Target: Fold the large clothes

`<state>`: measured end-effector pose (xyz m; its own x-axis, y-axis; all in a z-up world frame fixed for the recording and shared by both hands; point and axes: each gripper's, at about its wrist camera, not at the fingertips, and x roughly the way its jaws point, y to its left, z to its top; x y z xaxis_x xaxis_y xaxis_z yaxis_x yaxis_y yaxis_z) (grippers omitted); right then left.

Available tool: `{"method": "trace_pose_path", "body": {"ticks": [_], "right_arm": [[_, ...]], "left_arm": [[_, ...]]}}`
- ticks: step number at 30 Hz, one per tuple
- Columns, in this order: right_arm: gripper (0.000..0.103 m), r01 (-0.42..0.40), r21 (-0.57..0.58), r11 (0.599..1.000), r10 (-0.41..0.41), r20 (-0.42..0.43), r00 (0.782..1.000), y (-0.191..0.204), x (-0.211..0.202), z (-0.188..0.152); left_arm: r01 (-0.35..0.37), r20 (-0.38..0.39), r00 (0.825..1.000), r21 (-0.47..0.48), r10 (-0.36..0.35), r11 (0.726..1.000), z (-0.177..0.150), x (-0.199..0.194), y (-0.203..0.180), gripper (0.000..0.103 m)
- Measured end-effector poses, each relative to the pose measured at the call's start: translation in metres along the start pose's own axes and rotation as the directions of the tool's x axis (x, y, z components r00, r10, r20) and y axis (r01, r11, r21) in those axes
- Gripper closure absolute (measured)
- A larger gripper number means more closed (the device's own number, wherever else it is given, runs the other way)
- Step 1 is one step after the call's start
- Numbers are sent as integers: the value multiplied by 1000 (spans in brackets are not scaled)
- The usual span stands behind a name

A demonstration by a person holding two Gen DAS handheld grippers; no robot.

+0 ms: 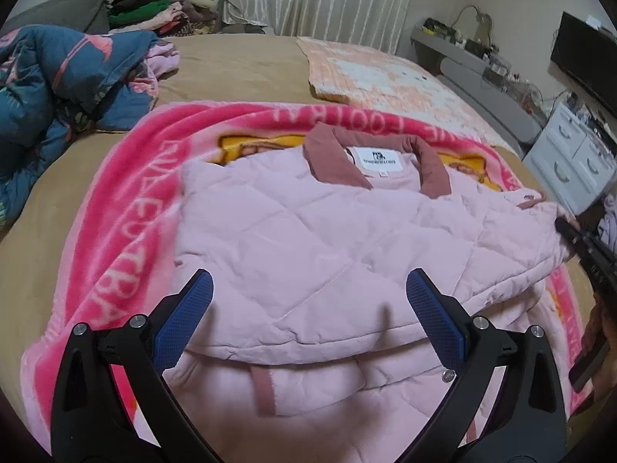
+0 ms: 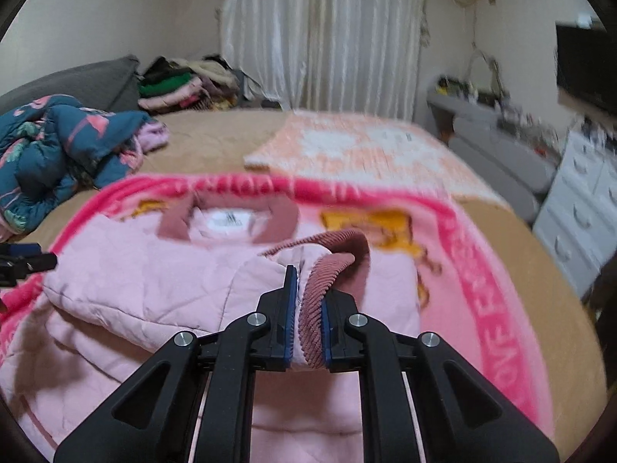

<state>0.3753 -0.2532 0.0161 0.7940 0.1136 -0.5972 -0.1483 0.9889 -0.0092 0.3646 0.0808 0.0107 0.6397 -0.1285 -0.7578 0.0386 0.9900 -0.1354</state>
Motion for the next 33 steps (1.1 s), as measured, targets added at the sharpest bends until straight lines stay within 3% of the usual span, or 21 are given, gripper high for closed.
{"method": "trace_pose_path", "body": {"ticks": [4, 7, 11, 16, 19, 23, 25, 29, 31, 33], "right_arm": [[85, 25, 57, 998, -20, -85, 996, -10, 20, -28], [71, 8, 89, 996, 4, -126, 992, -14, 22, -39], [45, 17, 115, 993, -6, -94, 996, -24, -1, -36], [39, -26, 125, 992, 28, -14, 1000, -21, -32, -16], [30, -65, 67, 996, 66, -11, 998, 1, -36, -4], [29, -86, -31, 996, 85, -39, 996, 35, -27, 4], [29, -71, -92, 993, 65, -65, 996, 53, -13, 7], [29, -60, -102, 993, 44, -152, 987, 65, 25, 10], [29, -29, -88, 996, 6, -246, 969, 64, 52, 5], [26, -34, -28, 999, 23, -328, 944, 57, 78, -3]], "left_arm": [[22, -37, 999, 15, -22, 1000, -3, 17, -15, 9], [28, -68, 997, 25, -26, 999, -5, 33, -25, 9], [32, -110, 994, 22, -29, 999, -11, 52, -26, 9], [39, -130, 991, 0, -39, 999, -19, 66, -19, 9], [47, -135, 990, -14, -48, 999, -22, 73, -16, 9], [50, -140, 989, -3, -50, 999, -26, 79, -14, 8], [52, -146, 988, 2, -51, 999, -27, 81, -13, 8], [61, -145, 988, 0, -61, 998, -28, 81, -12, 8], [64, -141, 988, 2, -63, 998, -29, 81, -12, 8], [69, -136, 988, -1, -68, 998, -29, 81, -11, 8]]}}
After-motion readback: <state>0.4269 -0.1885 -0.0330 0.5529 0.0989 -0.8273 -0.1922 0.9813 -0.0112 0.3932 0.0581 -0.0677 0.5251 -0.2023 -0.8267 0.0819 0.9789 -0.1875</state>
